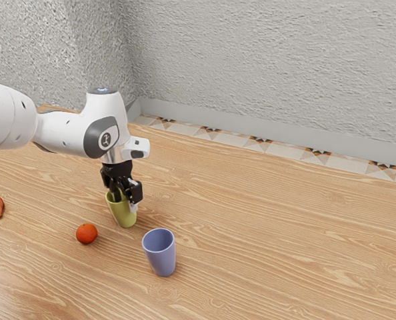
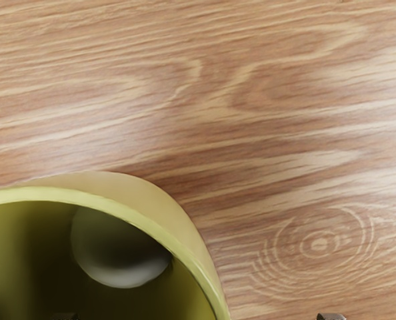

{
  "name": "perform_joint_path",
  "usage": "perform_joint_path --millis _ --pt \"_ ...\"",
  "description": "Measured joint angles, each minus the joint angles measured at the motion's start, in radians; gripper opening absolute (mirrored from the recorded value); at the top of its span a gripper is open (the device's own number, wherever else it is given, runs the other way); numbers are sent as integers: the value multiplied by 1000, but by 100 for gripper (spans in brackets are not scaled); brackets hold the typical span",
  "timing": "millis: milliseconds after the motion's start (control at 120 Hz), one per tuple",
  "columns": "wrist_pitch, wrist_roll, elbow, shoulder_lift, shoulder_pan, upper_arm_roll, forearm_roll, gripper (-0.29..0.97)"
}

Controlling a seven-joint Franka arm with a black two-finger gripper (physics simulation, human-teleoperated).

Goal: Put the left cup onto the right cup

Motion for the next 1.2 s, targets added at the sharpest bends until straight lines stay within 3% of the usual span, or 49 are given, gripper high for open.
perform_joint_path --millis 325,475,733,1200 --pt "2 -12 1 0 -5 0 1 6" --pt "3 -17 1 0 -6 0 5 -4" --pt "3 -21 0 -33 -14 1 23 -8" --pt "-88 -24 -1 -224 -85 0 50 -9"
